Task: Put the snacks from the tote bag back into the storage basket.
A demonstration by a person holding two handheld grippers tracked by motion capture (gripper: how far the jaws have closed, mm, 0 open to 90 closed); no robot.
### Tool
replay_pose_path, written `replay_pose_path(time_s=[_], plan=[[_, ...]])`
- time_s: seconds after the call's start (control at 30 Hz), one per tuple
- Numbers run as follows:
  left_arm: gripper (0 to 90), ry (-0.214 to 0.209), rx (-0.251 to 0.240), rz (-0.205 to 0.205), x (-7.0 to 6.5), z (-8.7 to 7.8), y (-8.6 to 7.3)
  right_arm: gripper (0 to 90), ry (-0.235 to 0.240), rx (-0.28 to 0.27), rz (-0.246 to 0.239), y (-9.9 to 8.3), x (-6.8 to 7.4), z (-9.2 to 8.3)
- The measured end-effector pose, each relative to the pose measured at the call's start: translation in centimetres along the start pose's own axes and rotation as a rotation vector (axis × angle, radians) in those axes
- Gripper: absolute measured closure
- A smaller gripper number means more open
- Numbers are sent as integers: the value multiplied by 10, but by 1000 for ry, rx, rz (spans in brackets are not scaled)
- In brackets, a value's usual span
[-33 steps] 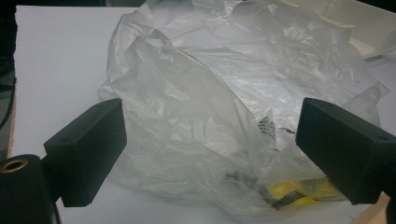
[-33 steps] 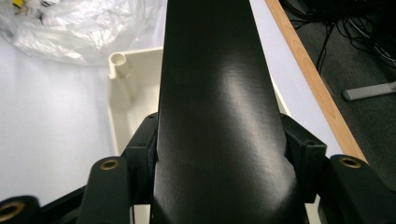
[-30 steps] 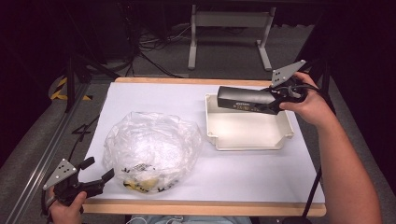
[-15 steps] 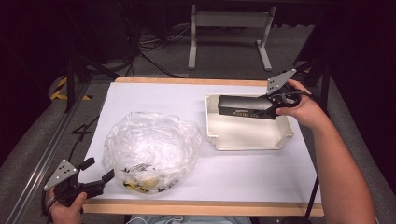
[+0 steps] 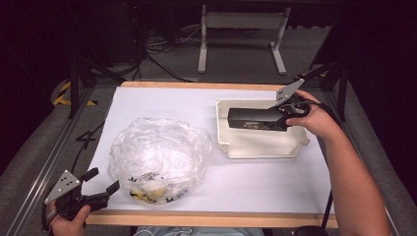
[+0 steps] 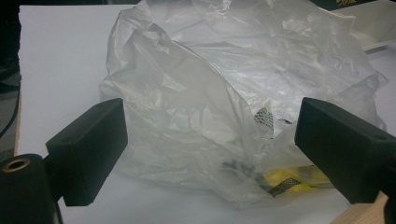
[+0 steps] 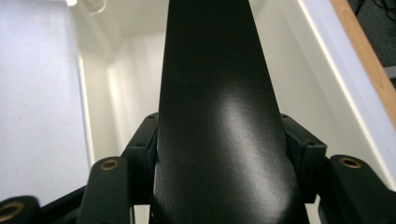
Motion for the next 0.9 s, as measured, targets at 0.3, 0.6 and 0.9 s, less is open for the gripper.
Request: replay_pose_path(time_s=[0.3,0.6,0.9], plan=[[103,-5,-1,1,-1,1,0,425,33,32,18,-11,2,13],[103,-9,2,1,0,2,1,424,63,69,28,-18,5,23],[103,-17,3,-4,-1,3,1,423,98,106,5,-21,7,28]])
Point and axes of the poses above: each handheld gripper's, and its own axes: z roughly forward along the jaws, y roughly out of its top, x roughly to its left, the point moved 9 cm from there along z, roughly forward along the jaws, and after that the axes turned 2 degrees about z, right-handed, at the moved point
